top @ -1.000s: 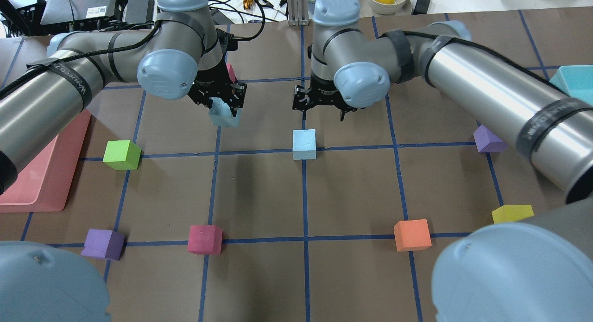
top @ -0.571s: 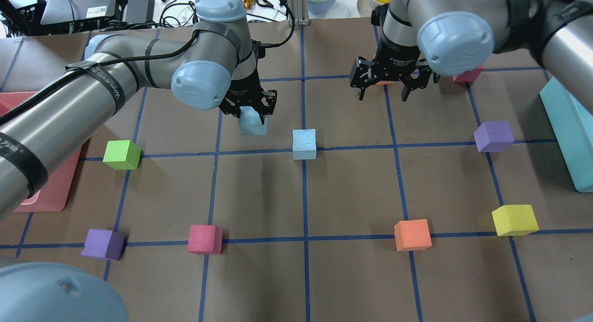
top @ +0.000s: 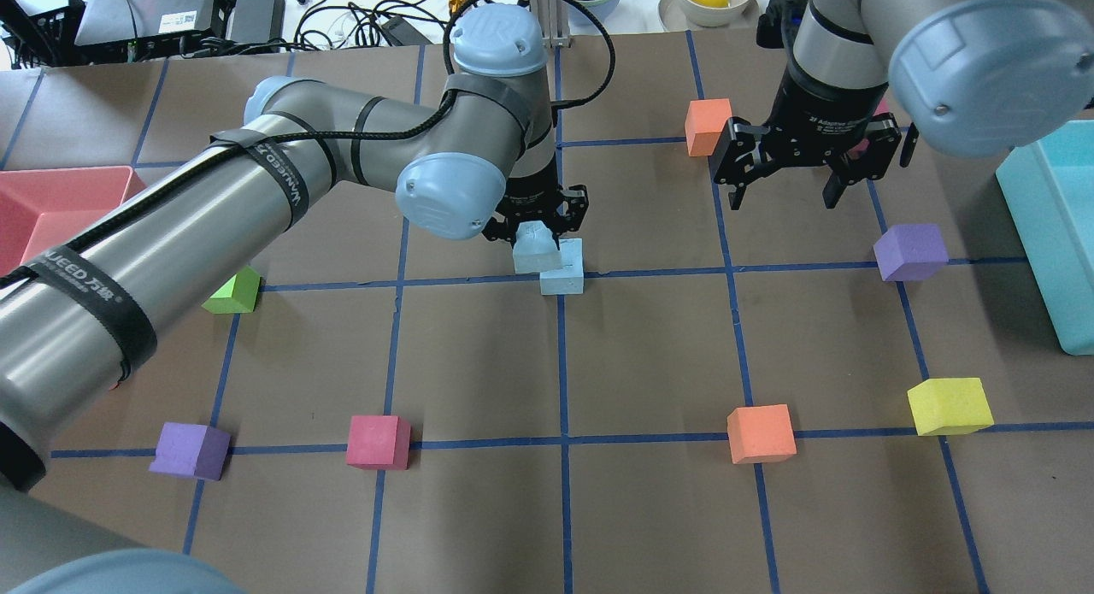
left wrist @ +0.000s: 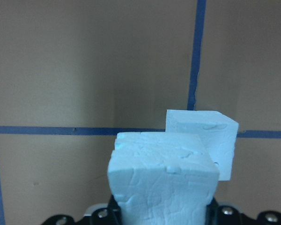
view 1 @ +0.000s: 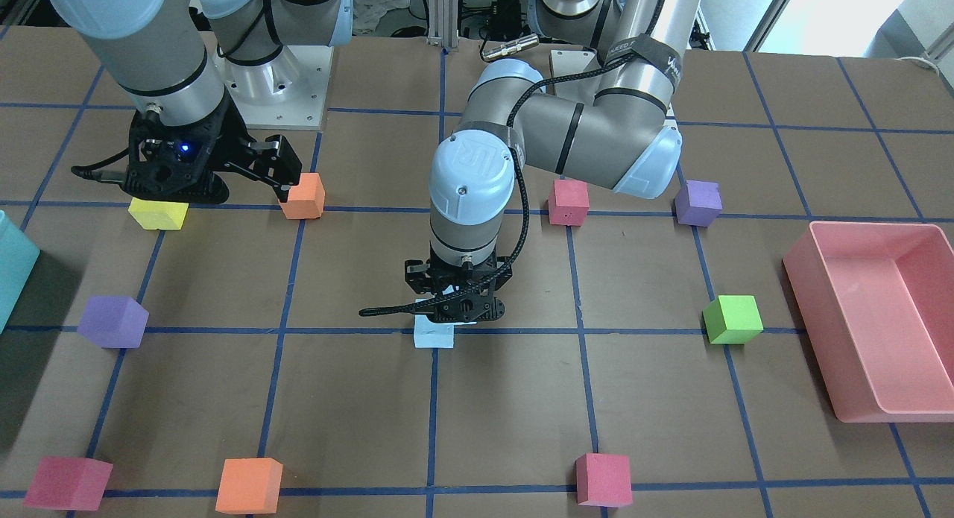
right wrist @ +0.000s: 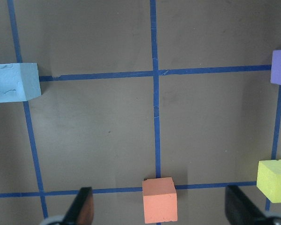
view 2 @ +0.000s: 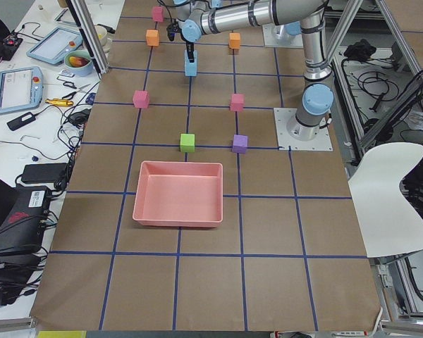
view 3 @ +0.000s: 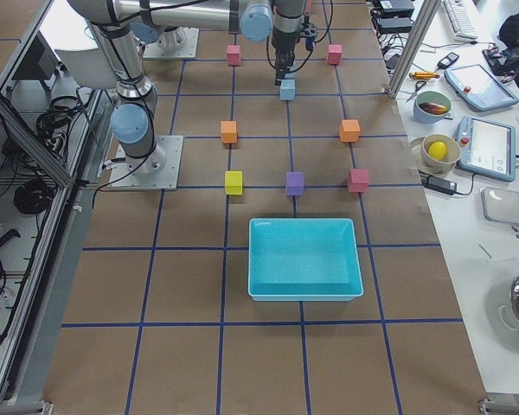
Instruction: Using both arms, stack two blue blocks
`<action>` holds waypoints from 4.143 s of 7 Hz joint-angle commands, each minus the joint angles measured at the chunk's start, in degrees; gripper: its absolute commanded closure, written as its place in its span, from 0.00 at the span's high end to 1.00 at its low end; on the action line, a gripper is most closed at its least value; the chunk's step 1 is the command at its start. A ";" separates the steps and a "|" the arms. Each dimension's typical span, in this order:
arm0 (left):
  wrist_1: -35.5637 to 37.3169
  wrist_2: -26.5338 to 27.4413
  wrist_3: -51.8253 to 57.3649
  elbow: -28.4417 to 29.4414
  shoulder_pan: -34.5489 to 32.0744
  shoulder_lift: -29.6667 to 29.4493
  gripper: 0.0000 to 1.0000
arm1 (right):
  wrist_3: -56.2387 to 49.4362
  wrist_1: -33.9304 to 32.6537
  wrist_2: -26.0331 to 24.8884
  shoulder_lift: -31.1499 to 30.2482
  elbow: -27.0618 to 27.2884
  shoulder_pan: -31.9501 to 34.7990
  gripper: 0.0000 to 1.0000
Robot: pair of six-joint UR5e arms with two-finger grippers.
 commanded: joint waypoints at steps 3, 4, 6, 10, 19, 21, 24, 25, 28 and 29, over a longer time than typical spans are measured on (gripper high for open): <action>4.42 -1.62 -4.08 0.06 -1.66 -2.24 0.00 | -1.15 1.06 -0.22 -3.14 2.08 -0.52 1.00; 4.42 -1.27 -3.91 0.06 -1.66 -2.24 0.00 | -1.24 1.06 -0.39 -4.55 3.23 -0.52 1.00; 4.42 -1.00 -3.99 -0.11 -1.66 -2.50 0.00 | -2.11 1.06 -0.48 -5.09 3.50 -0.69 1.00; 4.51 -0.66 -4.43 -0.20 -1.66 -3.55 0.80 | -5.64 1.15 -0.57 -6.31 3.59 -2.54 1.00; -12.96 1.81 19.92 2.70 11.91 13.10 1.00 | -5.02 1.06 -0.22 -8.60 3.41 -2.45 1.00; -17.86 2.07 25.18 2.70 17.15 21.71 1.00 | -4.93 0.97 0.22 -8.60 3.41 -2.45 1.00; -18.09 3.65 25.27 1.03 16.54 25.53 1.00 | -4.93 0.54 0.05 -8.52 3.50 -2.45 1.00; -18.17 3.65 25.27 0.33 16.45 26.14 1.00 | -4.93 0.19 -0.04 -8.52 3.41 -2.45 1.00; -18.70 3.92 25.36 0.06 16.71 27.02 1.00 | -4.85 -0.17 0.31 -8.43 3.32 -2.27 1.00; -18.78 3.92 25.36 -0.02 16.71 27.03 1.00 | -4.93 0.01 -0.04 -8.43 3.41 -2.45 1.00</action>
